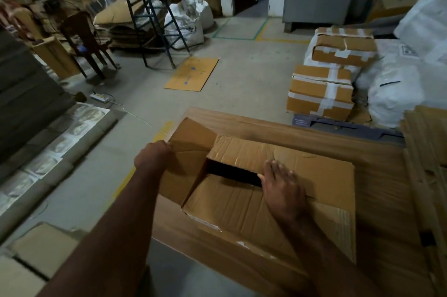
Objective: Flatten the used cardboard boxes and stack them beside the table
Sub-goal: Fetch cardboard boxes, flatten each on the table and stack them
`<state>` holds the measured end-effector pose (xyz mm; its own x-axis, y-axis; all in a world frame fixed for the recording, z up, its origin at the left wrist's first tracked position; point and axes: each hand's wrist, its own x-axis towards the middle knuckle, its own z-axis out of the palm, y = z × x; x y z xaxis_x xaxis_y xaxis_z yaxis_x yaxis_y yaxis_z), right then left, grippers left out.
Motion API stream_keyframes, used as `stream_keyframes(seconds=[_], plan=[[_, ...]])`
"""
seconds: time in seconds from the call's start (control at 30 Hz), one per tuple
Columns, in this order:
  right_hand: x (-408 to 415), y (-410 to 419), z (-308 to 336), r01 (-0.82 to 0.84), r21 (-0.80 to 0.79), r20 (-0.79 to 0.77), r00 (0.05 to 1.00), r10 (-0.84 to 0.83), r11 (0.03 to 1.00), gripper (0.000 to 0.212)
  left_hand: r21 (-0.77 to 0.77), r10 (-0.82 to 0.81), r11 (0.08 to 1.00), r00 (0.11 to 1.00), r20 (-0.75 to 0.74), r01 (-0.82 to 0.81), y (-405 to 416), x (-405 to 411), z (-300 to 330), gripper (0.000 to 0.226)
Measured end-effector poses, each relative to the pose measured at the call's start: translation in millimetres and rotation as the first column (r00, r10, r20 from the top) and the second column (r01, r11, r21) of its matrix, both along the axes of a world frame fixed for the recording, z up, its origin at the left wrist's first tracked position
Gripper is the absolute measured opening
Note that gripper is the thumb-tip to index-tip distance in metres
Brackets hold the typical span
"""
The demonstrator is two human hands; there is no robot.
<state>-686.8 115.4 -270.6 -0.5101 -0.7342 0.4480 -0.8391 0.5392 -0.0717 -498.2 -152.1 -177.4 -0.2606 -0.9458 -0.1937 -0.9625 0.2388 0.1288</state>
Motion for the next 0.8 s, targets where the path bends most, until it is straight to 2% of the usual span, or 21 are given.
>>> stream_keyframes(seconds=[0.07,0.17,0.23,0.3,0.37,0.4,0.5,0.6,0.63,0.7,0.73,0.8], plan=[[-1.8,0.8,-1.7,-0.005,0.048,0.014,1.0,0.005,0.999,0.051,0.027,0.028,0.999,0.999,-0.036,-0.027,5.3,-8.2,-13.8,0.046],[-2.8,0.5,-4.3,-0.014,0.151,0.026,1.0,0.01,0.988,0.052,0.05,-0.146,0.988,0.989,-0.026,0.147,24.8,-24.8,-35.9,0.053],[-1.5,1.6,-3.2,-0.035,0.192,0.062,0.998,0.023,0.981,0.049,0.116,-0.207,0.967,0.963,-0.172,0.228,40.8,-30.1,-53.6,0.054],[-0.3,2.5,-0.5,-0.033,0.218,0.099,0.995,0.012,0.975,0.054,0.253,-0.109,0.945,0.927,-0.358,0.209,56.1,-28.8,-64.9,0.057],[0.4,2.9,2.7,-0.034,0.224,0.123,0.992,0.007,0.974,0.055,0.36,-0.012,0.914,0.901,-0.434,0.185,66.5,-24.7,-68.2,0.061],[0.8,3.1,4.4,-0.038,0.222,0.13,0.991,0.009,0.974,0.054,0.354,-0.022,0.914,0.894,-0.448,0.2,69.1,-21.9,-65.8,0.06],[0.7,1.5,10.6,-0.032,0.232,0.195,0.981,-0.014,0.972,0.045,0.196,-0.212,0.929,0.885,-0.415,0.315,68.0,-12.7,-61.7,0.056],[0.0,0.2,23.4,-0.063,0.246,0.291,0.957,-0.012,0.967,0.039,0.12,-0.337,0.889,0.809,-0.482,0.442,66.4,-3.6,-51.8,0.062],[0.2,-0.2,30.7,-0.073,0.248,0.311,0.95,-0.008,0.966,0.038,0.14,-0.345,0.868,0.78,-0.522,0.477,67.2,-3.9,-46.3,0.059],[3.8,-1.4,49.7,-0.075,0.268,0.352,0.936,-0.025,0.96,0.041,0.235,-0.273,0.831,0.739,-0.616,0.504,69.6,-8.2,-31.5,0.044],[7.2,-2.6,61.0,-0.074,0.291,0.379,0.924,-0.043,0.954,0.042,0.336,-0.189,0.804,0.747,-0.638,0.49,68.8,-10.5,-20.3,0.04],[16.1,-4.8,84.1,-0.073,0.302,0.418,0.906,-0.063,0.951,0.041,0.543,-0.008,0.729,0.798,-0.603,0.417,60.8,-13.3,-1.6,0.057]])
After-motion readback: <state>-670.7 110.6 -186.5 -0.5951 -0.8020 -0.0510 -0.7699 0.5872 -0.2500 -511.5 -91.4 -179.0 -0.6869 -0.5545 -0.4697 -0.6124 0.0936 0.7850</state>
